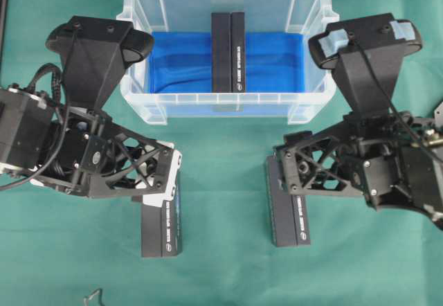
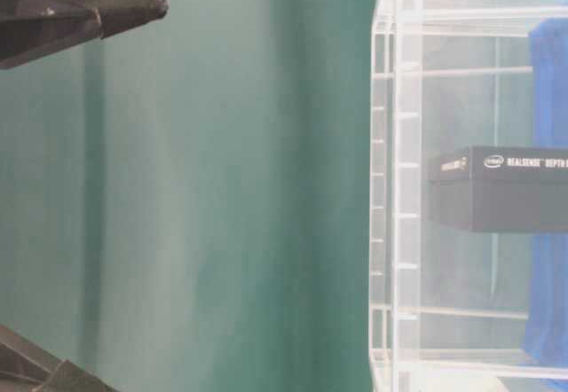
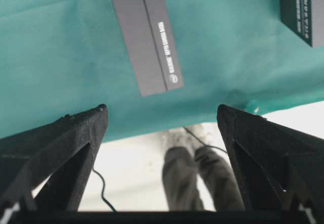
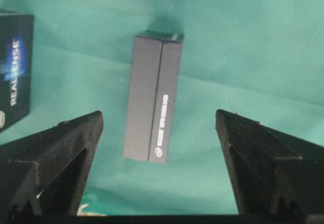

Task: Take the box out of the case with both arms.
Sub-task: 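Lower both boxes upright onto the tablecloth, then open both grippers and release the boxes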

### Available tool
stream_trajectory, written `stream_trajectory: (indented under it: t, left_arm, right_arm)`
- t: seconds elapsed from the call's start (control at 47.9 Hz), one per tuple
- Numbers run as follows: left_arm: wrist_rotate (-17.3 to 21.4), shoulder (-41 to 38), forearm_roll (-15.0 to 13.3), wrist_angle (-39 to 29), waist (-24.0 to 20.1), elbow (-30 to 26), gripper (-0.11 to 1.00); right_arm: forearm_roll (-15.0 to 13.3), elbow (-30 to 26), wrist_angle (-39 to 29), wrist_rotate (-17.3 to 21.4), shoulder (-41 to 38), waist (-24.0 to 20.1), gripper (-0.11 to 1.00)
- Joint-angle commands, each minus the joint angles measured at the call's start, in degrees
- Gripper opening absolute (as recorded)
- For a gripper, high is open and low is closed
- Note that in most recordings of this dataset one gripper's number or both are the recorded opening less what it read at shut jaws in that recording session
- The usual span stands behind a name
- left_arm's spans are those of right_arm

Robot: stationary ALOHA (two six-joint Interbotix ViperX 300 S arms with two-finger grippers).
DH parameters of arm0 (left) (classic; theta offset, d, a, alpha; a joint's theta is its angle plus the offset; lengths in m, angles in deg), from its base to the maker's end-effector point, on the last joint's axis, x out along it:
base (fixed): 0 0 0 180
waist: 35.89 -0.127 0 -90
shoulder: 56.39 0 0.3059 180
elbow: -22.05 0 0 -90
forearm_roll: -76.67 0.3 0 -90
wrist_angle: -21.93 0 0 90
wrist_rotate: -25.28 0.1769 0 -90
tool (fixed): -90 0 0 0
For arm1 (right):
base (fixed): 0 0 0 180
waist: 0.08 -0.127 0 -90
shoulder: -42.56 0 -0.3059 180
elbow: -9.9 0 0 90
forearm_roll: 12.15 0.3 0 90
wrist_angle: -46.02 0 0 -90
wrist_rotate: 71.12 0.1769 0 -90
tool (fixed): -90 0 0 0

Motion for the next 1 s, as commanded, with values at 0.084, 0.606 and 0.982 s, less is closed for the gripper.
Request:
stream_trajectory:
  t: [0.084,0.606,0.982]
  left_arm:
    - [0.0,1.2,0.3,-0.2,-0.2,-1.1,0.89]
    - [1.5,2.7,0.1,-1.1,0.4,0.5,0.89]
    - [-1.1,9.9,0.1,-3.5,3.3,7.0,0.89]
  right_arm:
    - [-0.3,-1.3,-0.2,-0.1,1.7,0.1,0.88]
    - [1.8,-1.0,-2.9,-1.5,2.8,-0.4,0.88]
    - [2.7,2.5,-7.6,-1.2,8.1,-1.8,0.88]
